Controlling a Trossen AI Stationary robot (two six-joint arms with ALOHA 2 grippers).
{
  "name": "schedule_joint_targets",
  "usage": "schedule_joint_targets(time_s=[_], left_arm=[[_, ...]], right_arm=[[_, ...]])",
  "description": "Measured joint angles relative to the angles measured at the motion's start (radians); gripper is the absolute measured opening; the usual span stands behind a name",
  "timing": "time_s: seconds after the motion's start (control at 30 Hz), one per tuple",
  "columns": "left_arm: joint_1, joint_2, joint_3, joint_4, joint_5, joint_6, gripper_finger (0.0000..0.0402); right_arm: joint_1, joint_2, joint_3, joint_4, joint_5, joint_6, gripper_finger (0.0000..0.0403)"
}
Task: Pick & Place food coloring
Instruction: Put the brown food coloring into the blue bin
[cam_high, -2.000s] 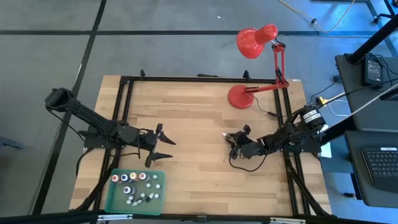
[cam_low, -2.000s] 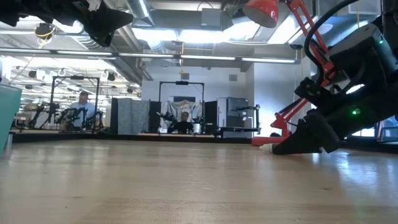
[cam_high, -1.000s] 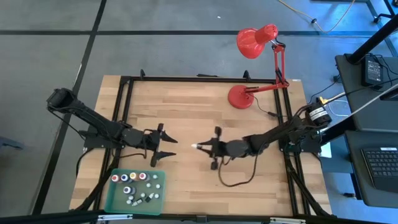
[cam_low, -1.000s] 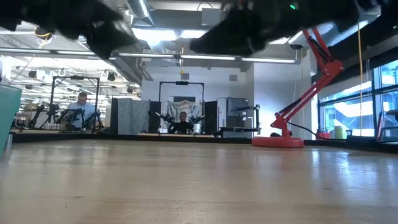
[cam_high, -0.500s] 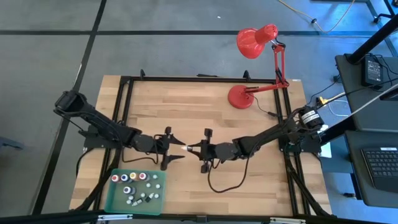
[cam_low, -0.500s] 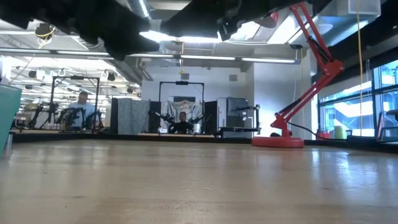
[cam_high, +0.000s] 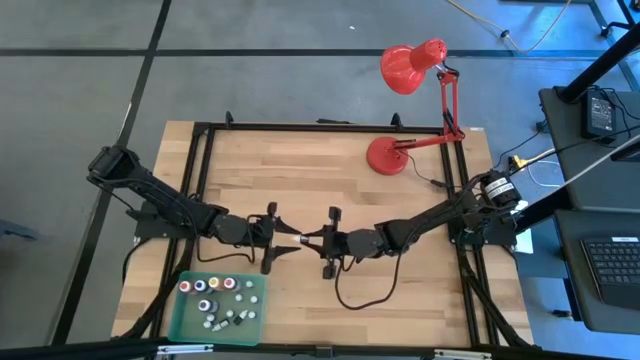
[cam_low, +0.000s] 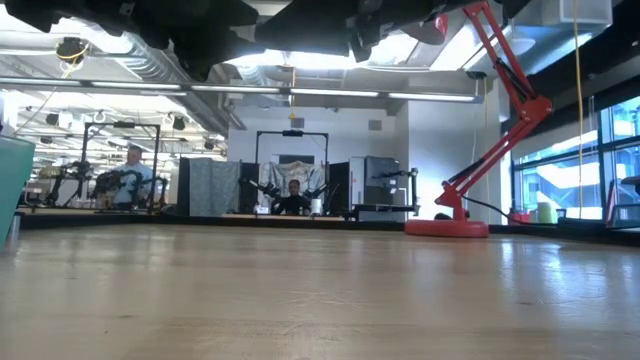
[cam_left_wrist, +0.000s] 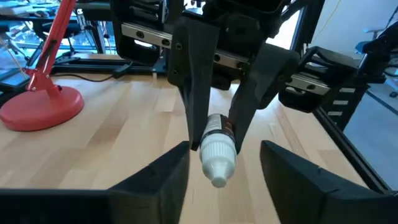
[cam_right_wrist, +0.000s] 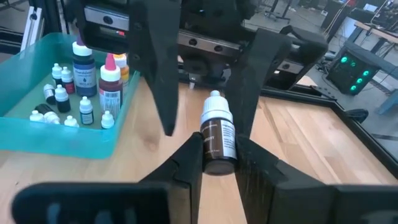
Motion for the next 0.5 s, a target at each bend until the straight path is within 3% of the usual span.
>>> schedule_joint_targets(time_s=[0.33,0.5], left_arm=[[0.0,0.0,0.0,0.0,-0.006,0.028,0.0088],[0.0,0.0,-0.001,0.0,-0.006,0.042,0.0063]], right_arm=[[0.001,0.0,0.0,-0.004,-0.001,-0.003,0.0082],[0.001,0.0,0.0,-0.005,-0.001,-0.003,0.0083]])
